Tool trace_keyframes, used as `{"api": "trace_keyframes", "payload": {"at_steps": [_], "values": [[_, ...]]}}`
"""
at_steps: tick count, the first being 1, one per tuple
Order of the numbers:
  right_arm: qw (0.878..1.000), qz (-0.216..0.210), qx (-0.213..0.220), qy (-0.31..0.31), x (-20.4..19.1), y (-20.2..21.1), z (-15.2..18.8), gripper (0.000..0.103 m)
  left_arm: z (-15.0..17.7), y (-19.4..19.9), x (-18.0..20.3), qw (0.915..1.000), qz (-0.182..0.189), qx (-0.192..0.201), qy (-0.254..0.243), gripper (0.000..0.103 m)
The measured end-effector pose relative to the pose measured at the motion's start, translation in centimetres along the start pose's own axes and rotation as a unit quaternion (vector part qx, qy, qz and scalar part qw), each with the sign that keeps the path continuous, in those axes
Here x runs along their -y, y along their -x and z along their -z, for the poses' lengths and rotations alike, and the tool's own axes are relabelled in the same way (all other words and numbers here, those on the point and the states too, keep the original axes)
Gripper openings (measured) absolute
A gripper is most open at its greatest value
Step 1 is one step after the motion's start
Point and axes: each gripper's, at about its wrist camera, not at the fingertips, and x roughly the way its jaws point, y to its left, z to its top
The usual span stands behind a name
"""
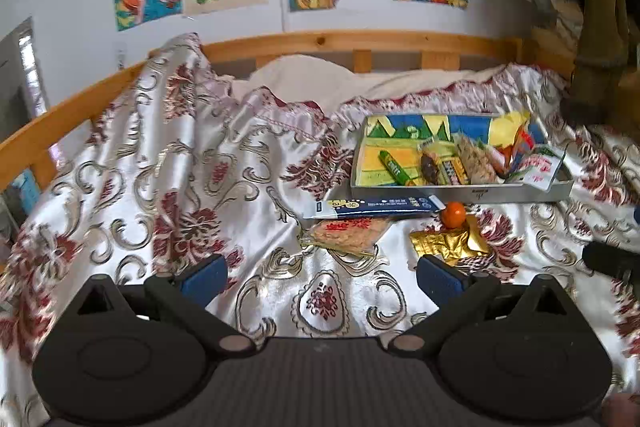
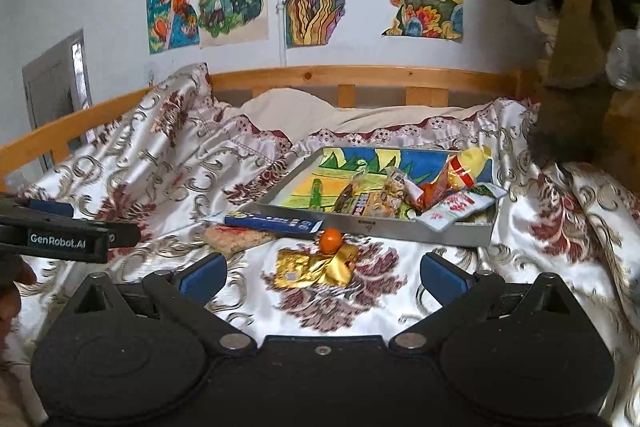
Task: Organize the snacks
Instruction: 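Lower both tools toward the rice cracker and gold packets beside the tray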
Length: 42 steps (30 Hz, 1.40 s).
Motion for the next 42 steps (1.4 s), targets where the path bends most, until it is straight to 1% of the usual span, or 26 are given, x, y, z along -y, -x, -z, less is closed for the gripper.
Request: {"api": "trace_keyframes", "payload": {"at_steps": [3, 8, 10, 13, 16, 19, 21, 24, 26, 28, 30, 34, 37, 40, 42], "values": [[1.0, -0.008, -0.004, 0.006, 0.6, -2.1, -0.8, 0.102, -0.3, -2.3, -0.3, 0.9998, 0.019, -0.012, -0.004, 0.103], [0.999, -0.039, -0.003, 0.027, 1.9, -5.9, -1.3, 0.102, -0.4, -6.2, -0.9, 0.9986, 0.041, -0.031, -0.012, 0.103], [0.998, -0.057, -0.018, 0.036, 2.2, -7.7, -1.3, 0.102, -0.4, -7.5, -1.0, 0.9981, 0.047, -0.035, -0.02, 0.103], [0.996, -0.067, -0.047, 0.04, 2.4, -10.5, -1.0, 0.102, -0.2, -9.6, -0.7, 0.9972, 0.05, -0.042, -0.036, 0.103], [0.995, -0.065, -0.068, 0.03, 2.5, -12.7, -0.5, 0.102, 0.3, -11.1, -0.7, 0.9974, 0.046, -0.041, -0.038, 0.103], [0.995, -0.06, -0.083, 0.021, 2.4, -14.2, 0.1, 0.102, 0.7, -12.3, -0.5, 0.9966, 0.05, -0.044, -0.049, 0.103], [0.994, -0.056, -0.093, 0.016, 2.4, -15.0, 0.5, 0.102, 0.7, -13.0, -0.4, 0.9961, 0.056, -0.041, -0.055, 0.103], [0.992, -0.061, -0.109, 0.009, 2.2, -16.0, 1.2, 0.102, 0.6, -14.1, -0.4, 0.9949, 0.084, -0.036, -0.044, 0.103], [0.992, -0.069, -0.109, 0.01, 2.0, -16.3, 1.5, 0.102, 0.6, -14.7, -0.3, 0.9941, 0.094, -0.037, -0.039, 0.103], [0.991, -0.069, -0.11, 0.013, 1.8, -16.6, 1.7, 0.102, 0.6, -15.2, 0.0, 0.9932, 0.101, -0.035, -0.046, 0.102], [0.991, -0.069, -0.116, 0.012, 1.7, -17.2, 1.9, 0.102, 0.5, -15.7, 0.4, 0.9928, 0.102, -0.027, -0.057, 0.102], [0.99, -0.067, -0.126, 0.007, 1.7, -18.2, 2.3, 0.102, 0.3, -17.2, 1.1, 0.9928, 0.089, -0.024, -0.075, 0.103], [0.99, -0.071, -0.125, 0.001, 1.7, -18.8, 2.3, 0.102, 0.3, -18.2, 1.0, 0.9935, 0.084, -0.028, -0.072, 0.102], [0.989, -0.075, -0.126, 0.003, 1.4, -19.5, 2.5, 0.102, 0.1, -19.2, 1.1, 0.9914, 0.094, -0.033, -0.085, 0.102], [0.989, -0.08, -0.126, 0.009, 1.2, -20.0, 2.7, 0.102, -0.1, -19.6, 1.0, 0.9915, 0.094, -0.033, -0.083, 0.102]]}}
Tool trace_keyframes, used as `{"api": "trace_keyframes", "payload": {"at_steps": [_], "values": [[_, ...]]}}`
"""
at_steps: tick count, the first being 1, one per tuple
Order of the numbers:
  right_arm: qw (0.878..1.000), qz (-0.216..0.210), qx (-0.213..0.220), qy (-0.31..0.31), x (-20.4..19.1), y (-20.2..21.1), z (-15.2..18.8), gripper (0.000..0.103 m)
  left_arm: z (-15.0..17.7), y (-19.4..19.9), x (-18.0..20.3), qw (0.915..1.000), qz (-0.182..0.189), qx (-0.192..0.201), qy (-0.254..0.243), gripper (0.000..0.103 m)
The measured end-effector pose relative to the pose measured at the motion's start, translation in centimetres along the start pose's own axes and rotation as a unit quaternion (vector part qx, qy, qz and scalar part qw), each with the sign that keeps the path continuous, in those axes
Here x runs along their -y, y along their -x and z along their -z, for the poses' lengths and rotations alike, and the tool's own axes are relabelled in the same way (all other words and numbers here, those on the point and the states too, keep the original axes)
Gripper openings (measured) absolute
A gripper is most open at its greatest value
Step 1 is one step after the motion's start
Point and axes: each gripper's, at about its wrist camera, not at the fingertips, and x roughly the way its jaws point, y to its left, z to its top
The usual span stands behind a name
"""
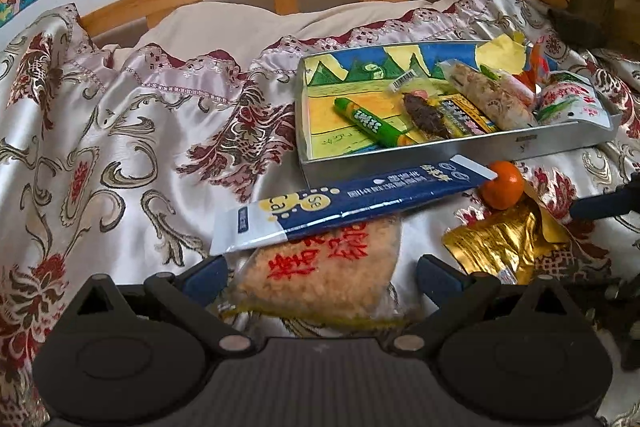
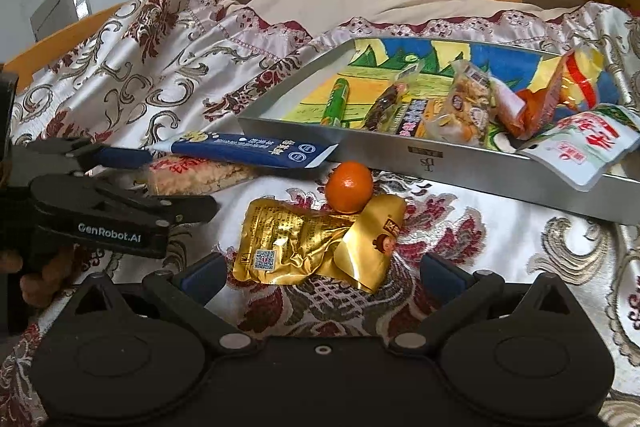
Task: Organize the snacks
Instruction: 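Lower both tools toward the rice cracker and gold packets beside the tray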
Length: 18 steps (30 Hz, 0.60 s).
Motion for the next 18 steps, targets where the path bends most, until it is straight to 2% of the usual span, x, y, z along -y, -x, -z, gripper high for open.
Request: {"api": "trace_keyframes", "payload": {"at_steps": [5, 11, 14, 16, 18], "values": [[1.0, -0.013, -0.001, 0.01, -0.5, -0.8, 0.2, 0.102, 0.1, -0.6, -0.5, 0.9998, -0.001, -0.002, 0.018, 0.103], [1.0, 0.011, 0.006, 0.027, -1.5, -1.9, 0.0, 0.102, -0.6, -0.7, -1.1, 0.9994, 0.009, -0.001, 0.032, 0.102], [0.999, 0.029, 0.002, 0.03, -1.9, -2.8, -0.1, 0.102, -0.9, -0.9, -1.3, 0.9991, 0.02, -0.007, 0.037, 0.096], [0.999, 0.036, 0.004, 0.033, -2.0, -3.0, -0.1, 0.102, -0.9, -1.1, -1.4, 0.9985, 0.033, -0.015, 0.04, 0.088], [0.999, 0.038, 0.003, 0.034, -2.0, -3.1, -0.1, 0.102, -0.9, -1.1, -1.4, 0.9981, 0.035, -0.018, 0.047, 0.086]]}}
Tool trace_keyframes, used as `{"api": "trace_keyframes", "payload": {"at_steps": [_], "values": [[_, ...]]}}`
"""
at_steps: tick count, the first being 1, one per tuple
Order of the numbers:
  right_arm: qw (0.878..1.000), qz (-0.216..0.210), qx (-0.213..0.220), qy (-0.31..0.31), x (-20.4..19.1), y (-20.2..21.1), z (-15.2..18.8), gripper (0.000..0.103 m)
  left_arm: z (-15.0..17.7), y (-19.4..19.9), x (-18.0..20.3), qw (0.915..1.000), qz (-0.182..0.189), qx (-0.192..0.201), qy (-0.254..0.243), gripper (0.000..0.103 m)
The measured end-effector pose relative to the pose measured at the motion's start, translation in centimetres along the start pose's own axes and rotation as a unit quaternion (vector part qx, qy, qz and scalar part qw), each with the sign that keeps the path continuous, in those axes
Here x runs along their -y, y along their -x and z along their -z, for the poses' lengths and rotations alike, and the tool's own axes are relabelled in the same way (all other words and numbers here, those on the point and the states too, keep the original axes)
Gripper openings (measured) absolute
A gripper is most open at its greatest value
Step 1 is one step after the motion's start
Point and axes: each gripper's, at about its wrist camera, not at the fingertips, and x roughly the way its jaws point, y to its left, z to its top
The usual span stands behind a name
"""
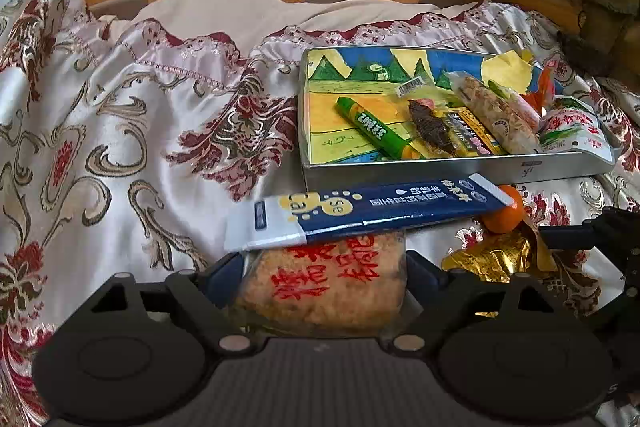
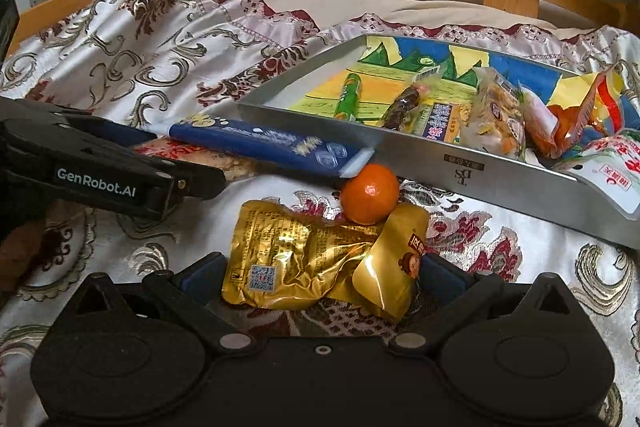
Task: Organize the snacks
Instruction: 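Lower both tools toward the rice cracker and gold packets beside the tray, then grasp the red-text rice cracker packet with the left tool while the right tool grasps the gold foil packet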
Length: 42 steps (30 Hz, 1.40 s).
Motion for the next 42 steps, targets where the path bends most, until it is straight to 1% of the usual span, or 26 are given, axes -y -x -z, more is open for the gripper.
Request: {"api": "trace_keyframes", "payload": {"at_steps": [7, 10, 12, 16, 20, 23, 26, 30, 35, 39, 40, 42], "values": [[1.0, -0.005, -0.006, 0.006, 0.0, 0.2, 0.1, 0.099, 0.1, 0.6, 0.3, 0.9999, 0.0, -0.012, -0.001, 0.081], [1.0, -0.007, -0.01, 0.015, -0.4, 0.6, 0.2, 0.093, 0.3, 1.3, 0.6, 0.9998, -0.006, -0.018, -0.006, 0.079], [0.999, -0.013, -0.019, 0.025, -0.6, 0.9, 0.3, 0.091, 0.4, 1.9, 0.6, 0.9996, -0.008, -0.026, -0.002, 0.078], [0.998, -0.021, -0.024, 0.047, -1.1, 1.8, 0.8, 0.086, 1.1, 3.3, 1.1, 0.9992, -0.002, -0.04, 0.006, 0.078], [0.997, -0.03, -0.03, 0.064, -1.6, 3.0, 1.2, 0.086, 1.9, 4.8, 2.0, 0.9983, 0.006, -0.057, 0.009, 0.078], [0.994, -0.04, -0.039, 0.09, -2.2, 4.1, 1.7, 0.086, 2.6, 5.8, 2.5, 0.9963, 0.015, -0.083, 0.019, 0.078], [0.992, -0.042, -0.053, 0.106, -2.8, 5.0, 2.2, 0.086, 3.3, 6.4, 3.2, 0.9955, 0.003, -0.095, 0.0, 0.078], [0.992, -0.041, -0.058, 0.101, -3.0, 6.0, 2.5, 0.091, 3.3, 6.2, 3.8, 0.9946, -0.005, -0.101, -0.023, 0.083], [0.993, -0.047, -0.063, 0.086, -2.5, 5.5, 2.6, 0.099, 3.2, 5.2, 3.6, 0.9938, 0.003, -0.11, -0.017, 0.086], [0.994, -0.057, -0.072, 0.058, -2.0, 4.7, 2.4, 0.1, 3.1, 4.5, 3.4, 0.9932, -0.001, -0.114, -0.02, 0.085], [0.994, -0.056, -0.074, 0.052, -1.9, 4.6, 2.3, 0.098, 3.1, 4.4, 3.5, 0.993, -0.001, -0.116, -0.023, 0.082], [0.995, -0.053, -0.074, 0.048, -1.9, 4.6, 2.2, 0.094, 2.9, 4.4, 3.7, 0.9924, 0.0, -0.119, -0.03, 0.079]]}}
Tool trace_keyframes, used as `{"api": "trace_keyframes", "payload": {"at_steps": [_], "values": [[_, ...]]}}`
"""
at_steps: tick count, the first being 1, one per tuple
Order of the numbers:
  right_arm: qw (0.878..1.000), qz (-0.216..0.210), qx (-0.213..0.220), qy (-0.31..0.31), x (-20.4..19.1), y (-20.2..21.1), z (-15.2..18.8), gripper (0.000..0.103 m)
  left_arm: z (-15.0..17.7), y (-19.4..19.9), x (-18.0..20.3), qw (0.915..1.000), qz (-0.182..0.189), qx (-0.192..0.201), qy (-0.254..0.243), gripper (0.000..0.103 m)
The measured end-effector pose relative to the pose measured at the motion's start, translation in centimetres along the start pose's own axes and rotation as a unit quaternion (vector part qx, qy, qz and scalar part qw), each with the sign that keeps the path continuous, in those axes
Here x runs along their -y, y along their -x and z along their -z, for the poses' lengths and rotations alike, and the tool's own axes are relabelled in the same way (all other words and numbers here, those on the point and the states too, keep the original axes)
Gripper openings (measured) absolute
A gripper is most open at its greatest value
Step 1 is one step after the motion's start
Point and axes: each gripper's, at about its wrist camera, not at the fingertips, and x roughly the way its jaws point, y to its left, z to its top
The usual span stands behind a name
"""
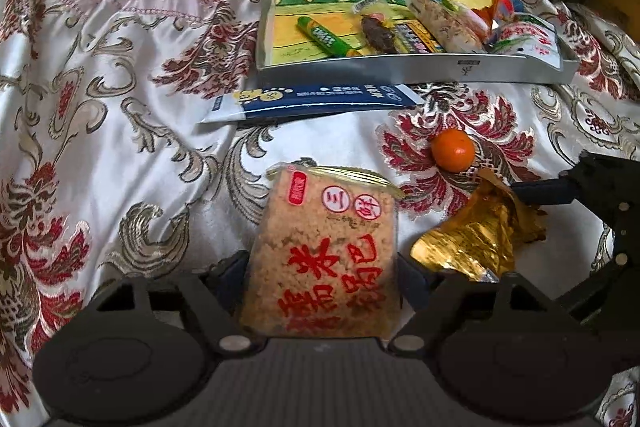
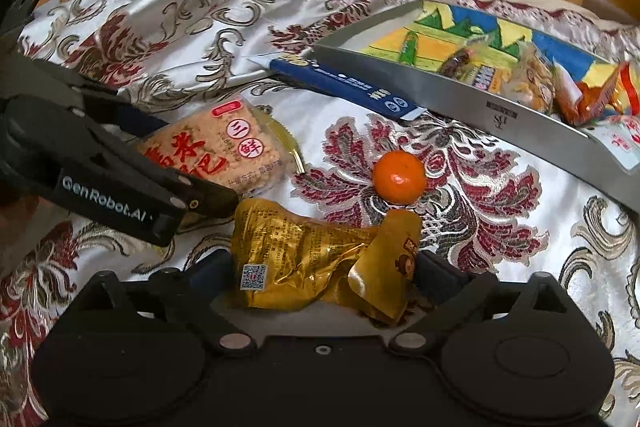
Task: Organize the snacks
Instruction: 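Grasp the red-text rice cracker packet with the left tool while the right tool grasps the gold foil packet, then carry the rice cracker and gold packet over the tray and lower them in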
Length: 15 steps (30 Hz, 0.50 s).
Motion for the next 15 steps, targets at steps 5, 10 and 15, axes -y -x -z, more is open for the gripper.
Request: {"api": "trace_keyframes", "payload": {"at_steps": [5, 10, 15], "values": [[1.0, 0.016, -0.006, 0.017, -0.4, 0.2, -0.2, 0.081, -0.1, 0.4, 0.1, 1.0, -0.003, 0.003, 0.002, 0.075], [0.999, 0.034, -0.004, 0.033, -0.8, 1.1, -0.1, 0.078, 0.1, 1.5, 0.6, 0.9999, -0.004, 0.012, -0.003, 0.075], [0.997, 0.061, 0.023, 0.047, -0.8, 3.8, 0.0, 0.078, 0.1, 3.4, 1.0, 0.9993, -0.002, 0.037, 0.006, 0.075]]}}
